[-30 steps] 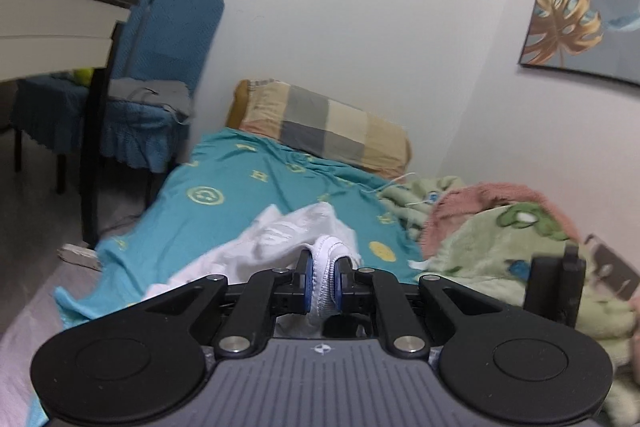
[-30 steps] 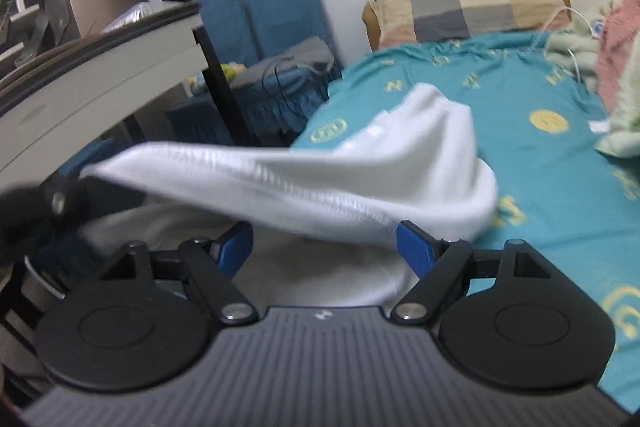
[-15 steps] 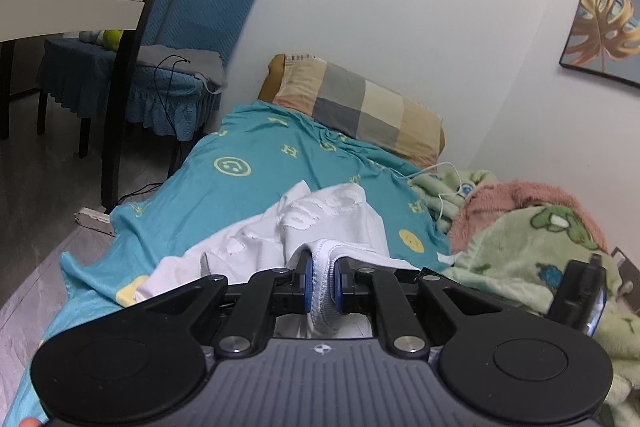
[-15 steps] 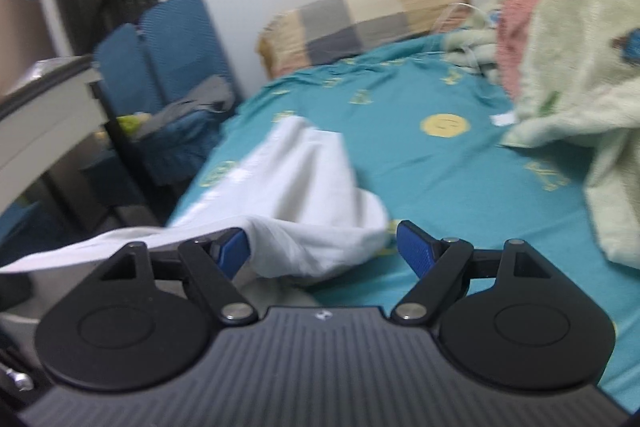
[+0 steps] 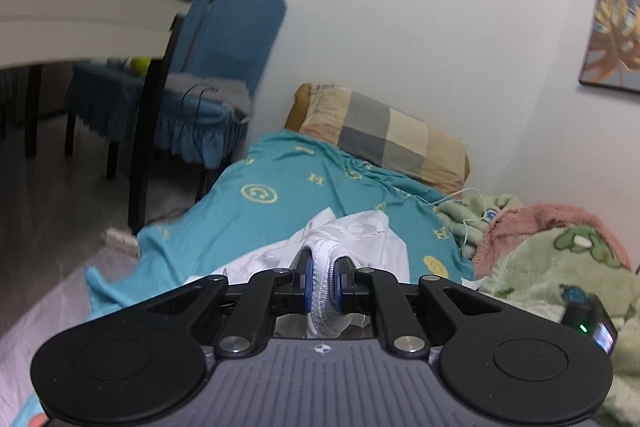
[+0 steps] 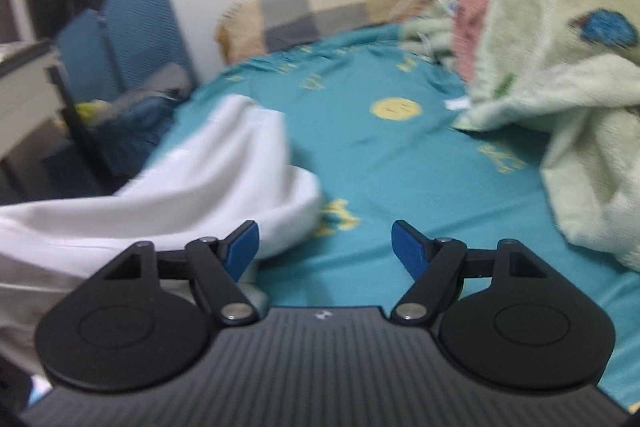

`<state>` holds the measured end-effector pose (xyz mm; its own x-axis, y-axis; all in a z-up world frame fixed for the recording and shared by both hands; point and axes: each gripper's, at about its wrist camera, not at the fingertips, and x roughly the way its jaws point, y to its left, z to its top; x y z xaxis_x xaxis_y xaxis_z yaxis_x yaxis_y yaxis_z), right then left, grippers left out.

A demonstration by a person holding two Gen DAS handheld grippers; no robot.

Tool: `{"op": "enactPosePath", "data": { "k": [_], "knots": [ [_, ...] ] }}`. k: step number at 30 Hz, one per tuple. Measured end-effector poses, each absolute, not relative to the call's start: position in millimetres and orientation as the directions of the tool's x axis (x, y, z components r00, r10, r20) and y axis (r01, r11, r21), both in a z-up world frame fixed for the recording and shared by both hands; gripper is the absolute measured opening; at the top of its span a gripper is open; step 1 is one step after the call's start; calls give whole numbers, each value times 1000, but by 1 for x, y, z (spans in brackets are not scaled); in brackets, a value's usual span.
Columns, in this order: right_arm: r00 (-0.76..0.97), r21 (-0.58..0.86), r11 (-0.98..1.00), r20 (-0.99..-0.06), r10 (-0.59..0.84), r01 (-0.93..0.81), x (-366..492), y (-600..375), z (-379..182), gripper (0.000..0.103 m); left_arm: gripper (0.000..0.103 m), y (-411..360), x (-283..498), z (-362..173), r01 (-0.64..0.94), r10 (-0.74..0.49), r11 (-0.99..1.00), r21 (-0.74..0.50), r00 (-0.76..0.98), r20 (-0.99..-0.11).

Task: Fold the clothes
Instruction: 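Grasp the white T-shirt edge with the left gripper and lift it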

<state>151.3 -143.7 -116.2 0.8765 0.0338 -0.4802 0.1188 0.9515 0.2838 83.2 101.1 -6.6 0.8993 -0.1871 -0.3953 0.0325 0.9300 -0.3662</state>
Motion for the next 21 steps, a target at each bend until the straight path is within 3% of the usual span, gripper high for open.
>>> {"op": "enactPosePath", "data": {
  "k": [7, 11, 16, 21],
  "knots": [
    [883, 365, 915, -354, 308, -173, 118, -105, -95, 76, 11, 112, 87, -12, -3, -186, 916, -401, 882, -433],
    [870, 232, 941, -376, 321, -247, 128, -74, -94, 76, 12, 112, 84, -14, -4, -178, 923, -385, 882, -436],
    [853, 173, 973, -475, 217, -151, 145, -74, -112, 77, 11, 115, 86, -18, -48, -148, 919, -391, 878, -456],
    [872, 154, 965, -415, 259, -213, 138, -70, -108, 76, 11, 117, 84, -16, -28, -168, 913, -408, 884, -436]
  ]
}}
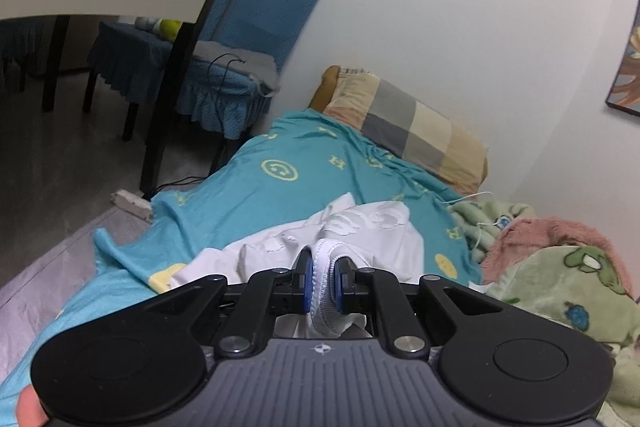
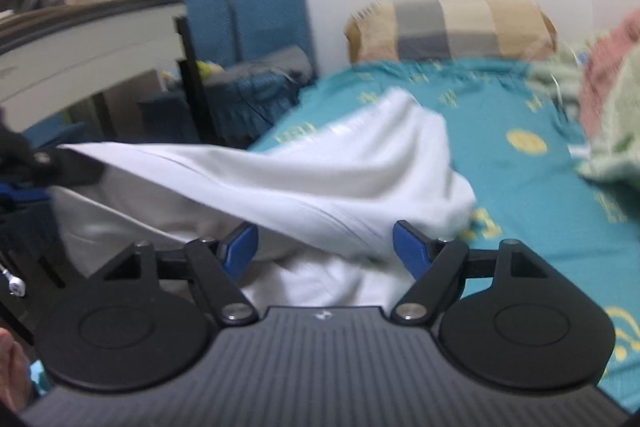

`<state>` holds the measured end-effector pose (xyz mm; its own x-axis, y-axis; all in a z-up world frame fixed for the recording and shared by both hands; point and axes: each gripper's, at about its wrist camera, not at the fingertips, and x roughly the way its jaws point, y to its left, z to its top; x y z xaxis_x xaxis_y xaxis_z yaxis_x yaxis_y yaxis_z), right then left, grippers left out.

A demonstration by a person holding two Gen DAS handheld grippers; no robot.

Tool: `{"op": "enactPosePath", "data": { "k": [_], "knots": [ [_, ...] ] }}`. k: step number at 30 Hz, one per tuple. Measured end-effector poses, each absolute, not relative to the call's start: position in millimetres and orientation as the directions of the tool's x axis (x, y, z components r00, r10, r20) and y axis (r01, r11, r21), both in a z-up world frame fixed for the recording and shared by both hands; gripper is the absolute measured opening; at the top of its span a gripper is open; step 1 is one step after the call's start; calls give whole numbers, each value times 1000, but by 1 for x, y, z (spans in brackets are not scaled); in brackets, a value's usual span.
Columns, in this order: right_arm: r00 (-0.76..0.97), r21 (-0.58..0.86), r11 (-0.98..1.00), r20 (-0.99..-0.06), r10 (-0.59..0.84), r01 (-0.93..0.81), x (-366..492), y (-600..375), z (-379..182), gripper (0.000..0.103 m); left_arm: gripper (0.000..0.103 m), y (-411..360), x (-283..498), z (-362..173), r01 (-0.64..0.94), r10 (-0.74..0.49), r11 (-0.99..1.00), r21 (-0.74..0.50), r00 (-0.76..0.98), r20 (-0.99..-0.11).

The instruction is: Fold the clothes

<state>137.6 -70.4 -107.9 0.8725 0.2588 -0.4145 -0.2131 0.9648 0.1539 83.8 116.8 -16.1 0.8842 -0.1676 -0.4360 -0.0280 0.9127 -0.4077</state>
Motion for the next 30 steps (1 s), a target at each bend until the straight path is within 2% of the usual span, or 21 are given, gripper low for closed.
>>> {"op": "enactPosePath", "data": {
  "k": [5, 10, 11, 12, 13, 14, 15, 17, 20, 23, 28, 30],
  "knots": [
    [913, 85, 995, -399, 87, -57, 153, -78, -110, 76, 11, 111, 78, -15, -27, -149, 924, -382, 894, -422],
    [865, 150, 977, -499, -56, 150, 184, -122, -132, 74, 11, 106, 76, -15, -46, -104, 938, -342, 907, -408],
    [860, 182, 969, -508, -52, 166, 187, -130, -134, 62, 11, 106, 78, -16, -50, -103, 939, -340, 903, -417],
    [860, 201, 964, -508, -51, 176, 187, -135, -135, 46, 11, 106, 80, -19, -52, -107, 938, -342, 896, -430],
    [866, 207, 963, -498, -51, 176, 187, -137, -133, 39, 11, 105, 82, -21, -55, -111, 938, -341, 888, -447],
    [877, 206, 964, -478, -50, 166, 184, -136, -128, 23, 11, 104, 84, -23, -59, -109, 941, -333, 880, -461],
    [891, 203, 967, -452, -46, 153, 181, -133, -123, 13, 11, 102, 85, -25, -61, -101, 946, -317, 876, -471],
    [921, 204, 972, -389, -29, 117, 173, -127, -110, 7, 11, 98, 87, -29, -62, -88, 956, -286, 871, -483],
    [951, 219, 974, -308, 6, 65, 163, -123, -92, 5, 14, 94, 90, -35, -59, -80, 965, -255, 862, -501],
    [967, 228, 973, -254, 29, 30, 157, -120, -78, 5, 26, 90, 95, -44, -55, -91, 966, -251, 839, -536],
    [973, 242, 970, -229, 41, 16, 155, -121, -71, 5, 47, 80, 100, -62, -48, -77, 981, -189, 796, -600],
    [975, 253, 967, -218, 40, 17, 153, -121, -69, 5, 47, 73, 101, -69, -51, -50, 989, -139, 770, -636]
  ]
}}
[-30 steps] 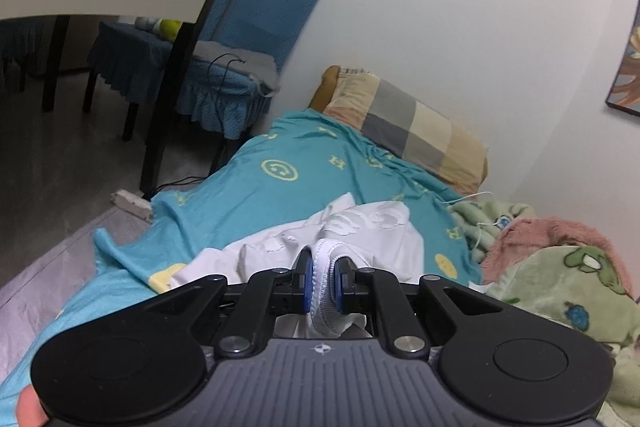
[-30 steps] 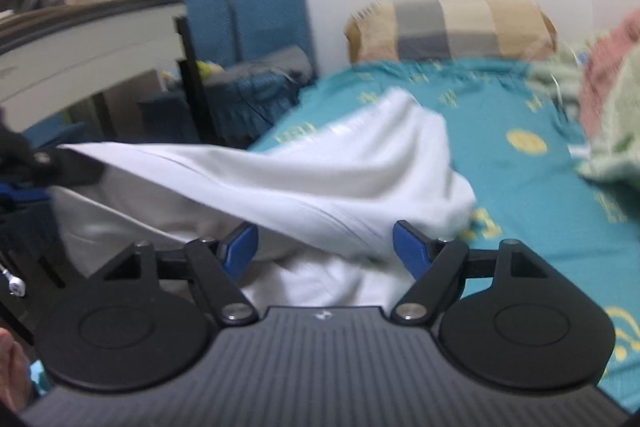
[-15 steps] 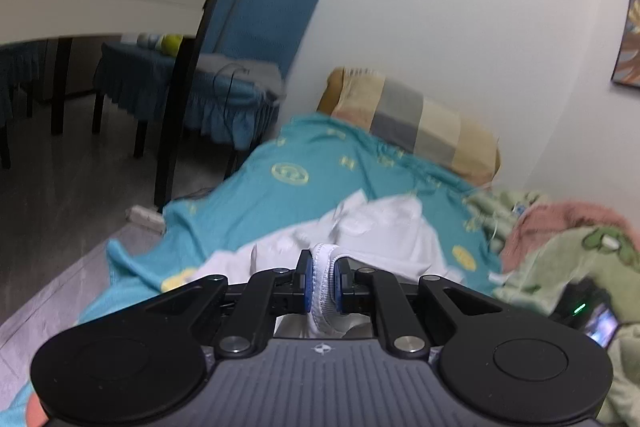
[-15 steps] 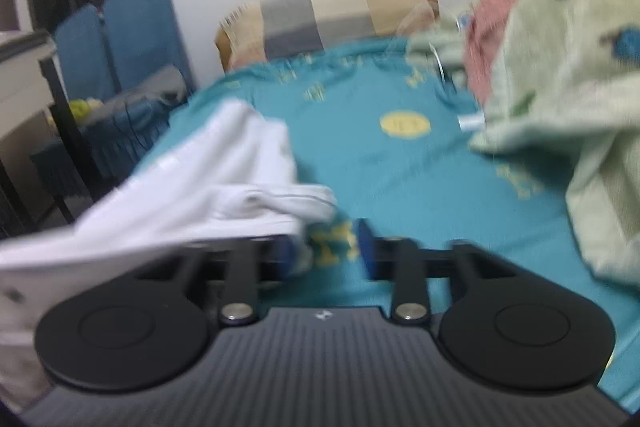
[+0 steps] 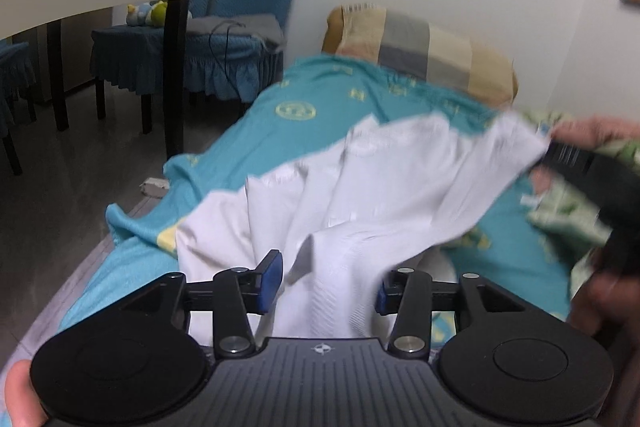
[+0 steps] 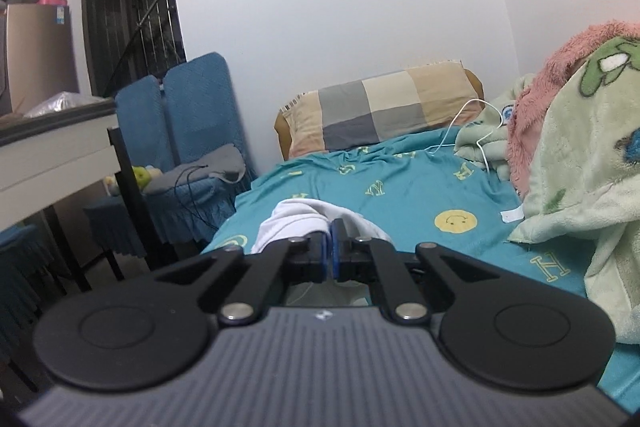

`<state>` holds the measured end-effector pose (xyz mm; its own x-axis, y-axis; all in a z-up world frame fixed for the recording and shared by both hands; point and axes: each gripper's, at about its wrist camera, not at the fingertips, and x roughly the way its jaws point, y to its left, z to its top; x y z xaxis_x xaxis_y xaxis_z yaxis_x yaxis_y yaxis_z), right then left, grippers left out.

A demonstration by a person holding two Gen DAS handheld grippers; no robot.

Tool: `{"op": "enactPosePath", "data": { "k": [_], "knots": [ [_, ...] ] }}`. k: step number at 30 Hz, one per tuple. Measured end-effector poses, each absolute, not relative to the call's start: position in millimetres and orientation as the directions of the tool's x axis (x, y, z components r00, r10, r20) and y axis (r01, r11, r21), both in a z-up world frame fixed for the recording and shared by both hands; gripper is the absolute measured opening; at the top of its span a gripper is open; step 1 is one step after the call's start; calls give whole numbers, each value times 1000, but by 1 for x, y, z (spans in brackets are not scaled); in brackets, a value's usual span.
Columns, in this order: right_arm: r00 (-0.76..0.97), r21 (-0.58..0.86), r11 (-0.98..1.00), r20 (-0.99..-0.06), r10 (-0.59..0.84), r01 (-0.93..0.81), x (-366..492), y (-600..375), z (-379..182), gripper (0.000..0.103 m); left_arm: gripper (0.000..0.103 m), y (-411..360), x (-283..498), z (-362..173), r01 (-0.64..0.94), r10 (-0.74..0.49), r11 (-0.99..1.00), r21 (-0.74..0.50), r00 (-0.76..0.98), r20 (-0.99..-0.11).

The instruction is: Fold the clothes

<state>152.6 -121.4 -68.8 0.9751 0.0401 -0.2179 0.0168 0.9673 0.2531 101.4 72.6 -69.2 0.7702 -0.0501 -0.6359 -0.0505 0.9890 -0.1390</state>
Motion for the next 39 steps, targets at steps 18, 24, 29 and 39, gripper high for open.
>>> {"op": "enactPosePath", "data": {
  "k": [18, 24, 29, 39],
  "knots": [
    [987, 223, 968, -134, -85, 113, 124, -141, 1, 4, 11, 107, 76, 37, -140, 9, 929, -344, 935, -355],
    [996, 234, 970, 35, -78, 68, 76, -151, 129, 4, 11, 114, 57, 178, -28, -31, 926, -376, 988, -149],
    [988, 255, 967, 141, -56, 18, 15, -159, 236, 4, 11, 114, 14, 296, 59, -57, 948, -312, 998, 18],
    [952, 233, 970, 306, -3, -72, -139, -154, 371, 4, 11, 130, -99, 445, 145, -102, 957, -252, 979, 174]
  ]
}}
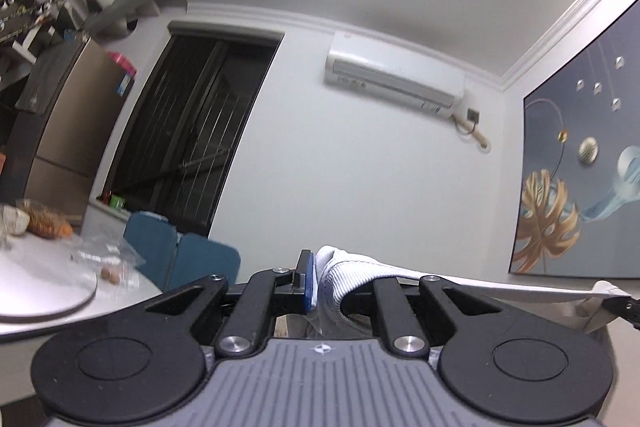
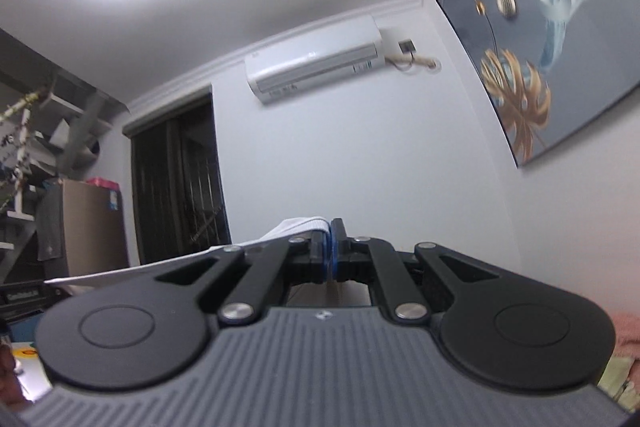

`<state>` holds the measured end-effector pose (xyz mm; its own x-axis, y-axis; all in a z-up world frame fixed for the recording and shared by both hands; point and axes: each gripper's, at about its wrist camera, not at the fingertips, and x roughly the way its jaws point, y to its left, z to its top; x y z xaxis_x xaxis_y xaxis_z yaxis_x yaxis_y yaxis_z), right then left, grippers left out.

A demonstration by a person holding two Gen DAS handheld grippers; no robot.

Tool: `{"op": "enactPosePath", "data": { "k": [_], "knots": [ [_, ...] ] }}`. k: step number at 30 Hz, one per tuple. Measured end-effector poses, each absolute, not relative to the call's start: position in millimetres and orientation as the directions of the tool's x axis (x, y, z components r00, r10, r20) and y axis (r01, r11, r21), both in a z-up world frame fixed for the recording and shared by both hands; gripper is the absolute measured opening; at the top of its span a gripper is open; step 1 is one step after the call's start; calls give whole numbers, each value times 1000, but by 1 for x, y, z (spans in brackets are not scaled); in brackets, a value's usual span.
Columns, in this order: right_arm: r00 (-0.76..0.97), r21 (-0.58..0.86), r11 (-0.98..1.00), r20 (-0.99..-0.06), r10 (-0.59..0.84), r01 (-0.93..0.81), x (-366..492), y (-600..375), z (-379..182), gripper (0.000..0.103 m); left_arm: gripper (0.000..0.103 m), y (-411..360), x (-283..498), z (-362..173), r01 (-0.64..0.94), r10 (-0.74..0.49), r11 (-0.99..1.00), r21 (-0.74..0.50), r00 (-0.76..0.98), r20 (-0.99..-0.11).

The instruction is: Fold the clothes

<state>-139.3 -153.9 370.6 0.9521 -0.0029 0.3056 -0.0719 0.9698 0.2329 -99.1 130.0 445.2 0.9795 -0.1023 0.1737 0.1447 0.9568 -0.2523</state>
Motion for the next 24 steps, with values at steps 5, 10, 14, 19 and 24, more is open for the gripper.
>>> {"op": "enactPosePath", "data": {
  "k": [5, 10, 14, 19, 24],
  "knots": [
    [955, 196, 979, 298, -5, -56, -166, -155, 397, 4, 11, 129, -118, 476, 155, -117, 955, -253, 980, 160],
    [976, 161, 987, 214, -26, -9, -128, -164, 381, 5, 11, 121, -91, 471, 137, -116, 963, -233, 988, 103],
    [991, 161, 987, 125, -50, 30, -66, -175, 342, 5, 11, 114, -11, 427, 109, -106, 974, -201, 994, 24],
    [996, 162, 983, -20, -82, 84, 41, -188, 278, 5, 12, 101, 105, 348, 68, -87, 983, -172, 991, -100],
    [983, 154, 979, -146, -113, 136, 165, -194, 197, 5, 12, 88, 237, 245, 31, -69, 987, -156, 968, -241]
  ]
}}
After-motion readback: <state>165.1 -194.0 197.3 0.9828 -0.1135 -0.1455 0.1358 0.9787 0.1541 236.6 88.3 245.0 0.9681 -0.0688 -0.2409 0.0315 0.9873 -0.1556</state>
